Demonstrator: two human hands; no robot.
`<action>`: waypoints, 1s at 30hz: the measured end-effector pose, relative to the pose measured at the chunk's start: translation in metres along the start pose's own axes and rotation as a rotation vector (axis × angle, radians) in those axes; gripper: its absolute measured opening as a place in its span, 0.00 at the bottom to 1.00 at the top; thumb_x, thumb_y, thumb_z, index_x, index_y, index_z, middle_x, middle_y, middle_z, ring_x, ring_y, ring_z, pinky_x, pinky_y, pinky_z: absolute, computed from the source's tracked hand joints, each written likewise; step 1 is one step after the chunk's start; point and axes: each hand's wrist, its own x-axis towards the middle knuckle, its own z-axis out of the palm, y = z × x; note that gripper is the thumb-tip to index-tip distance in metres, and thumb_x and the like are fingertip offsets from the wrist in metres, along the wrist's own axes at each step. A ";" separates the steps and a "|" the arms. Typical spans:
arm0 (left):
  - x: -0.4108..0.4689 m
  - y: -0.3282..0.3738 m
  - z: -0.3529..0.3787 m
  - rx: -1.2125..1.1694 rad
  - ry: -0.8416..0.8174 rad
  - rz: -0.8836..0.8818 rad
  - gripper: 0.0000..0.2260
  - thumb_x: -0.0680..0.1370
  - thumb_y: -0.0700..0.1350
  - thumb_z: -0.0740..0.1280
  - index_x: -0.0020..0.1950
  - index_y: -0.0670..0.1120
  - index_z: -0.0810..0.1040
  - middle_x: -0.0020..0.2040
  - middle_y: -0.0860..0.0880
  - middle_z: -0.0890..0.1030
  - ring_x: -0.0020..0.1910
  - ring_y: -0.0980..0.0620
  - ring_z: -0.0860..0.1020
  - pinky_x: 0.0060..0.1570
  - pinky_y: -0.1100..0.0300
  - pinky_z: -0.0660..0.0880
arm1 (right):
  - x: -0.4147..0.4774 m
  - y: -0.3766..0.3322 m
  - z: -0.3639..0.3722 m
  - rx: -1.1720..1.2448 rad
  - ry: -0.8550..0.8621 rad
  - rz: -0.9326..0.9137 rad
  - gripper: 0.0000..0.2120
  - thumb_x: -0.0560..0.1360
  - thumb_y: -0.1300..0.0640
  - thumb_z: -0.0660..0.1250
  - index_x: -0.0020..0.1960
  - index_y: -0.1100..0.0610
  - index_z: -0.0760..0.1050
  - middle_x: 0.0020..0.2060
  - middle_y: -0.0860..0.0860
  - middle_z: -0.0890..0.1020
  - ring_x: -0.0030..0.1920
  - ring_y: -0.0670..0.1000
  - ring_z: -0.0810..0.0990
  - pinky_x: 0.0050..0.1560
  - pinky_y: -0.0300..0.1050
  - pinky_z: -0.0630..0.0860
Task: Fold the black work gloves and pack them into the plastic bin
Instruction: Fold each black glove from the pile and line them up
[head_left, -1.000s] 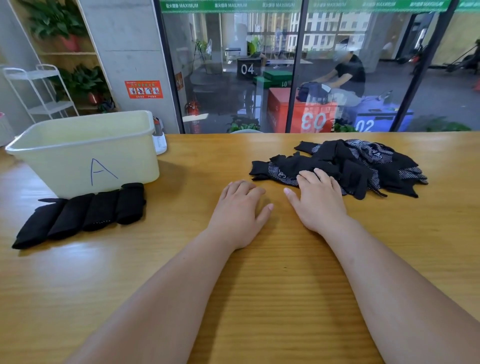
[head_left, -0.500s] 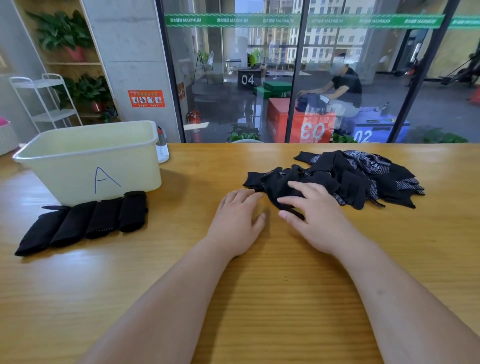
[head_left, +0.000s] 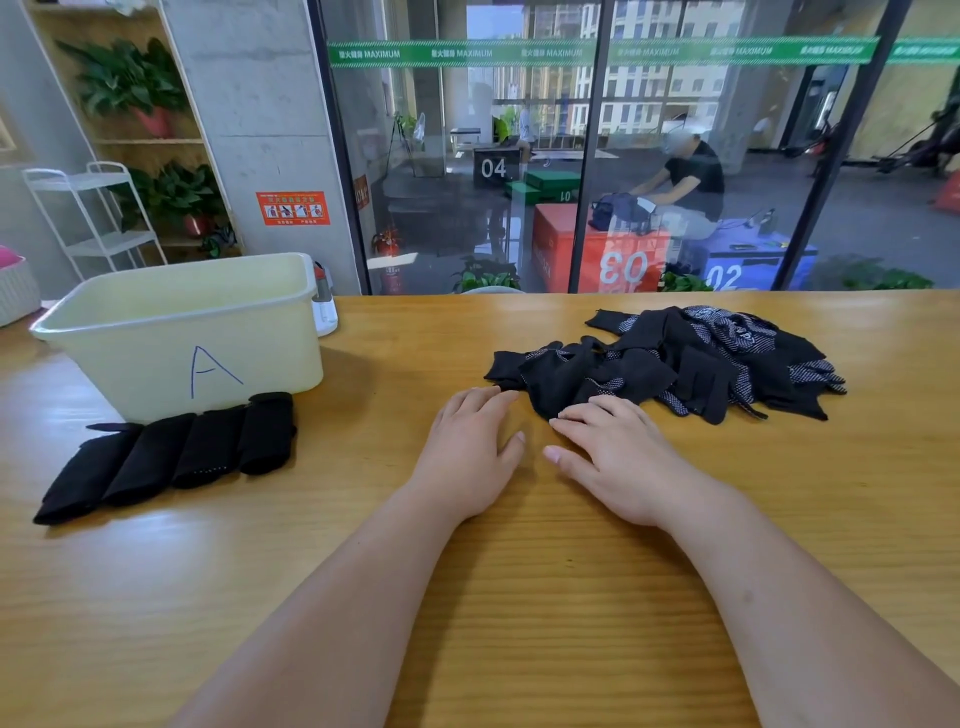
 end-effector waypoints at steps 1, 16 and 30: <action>0.000 0.000 0.000 -0.004 0.001 -0.001 0.25 0.85 0.55 0.63 0.83 0.53 0.67 0.81 0.53 0.68 0.82 0.50 0.60 0.81 0.47 0.61 | -0.001 -0.001 0.000 -0.006 0.006 -0.001 0.35 0.81 0.28 0.42 0.83 0.40 0.61 0.83 0.42 0.59 0.84 0.52 0.47 0.84 0.58 0.46; 0.004 -0.007 -0.002 -0.209 0.130 -0.207 0.21 0.85 0.53 0.64 0.78 0.53 0.73 0.69 0.52 0.80 0.71 0.47 0.71 0.73 0.47 0.69 | -0.005 -0.012 -0.005 0.204 -0.015 -0.209 0.28 0.84 0.31 0.49 0.76 0.39 0.74 0.74 0.32 0.71 0.81 0.41 0.56 0.84 0.53 0.43; 0.011 -0.009 0.000 -0.038 0.051 -0.200 0.15 0.83 0.55 0.70 0.68 0.54 0.83 0.66 0.56 0.81 0.66 0.50 0.74 0.68 0.52 0.71 | 0.000 0.017 0.003 0.604 0.354 0.124 0.19 0.87 0.40 0.55 0.57 0.41 0.85 0.54 0.34 0.83 0.63 0.43 0.75 0.60 0.46 0.70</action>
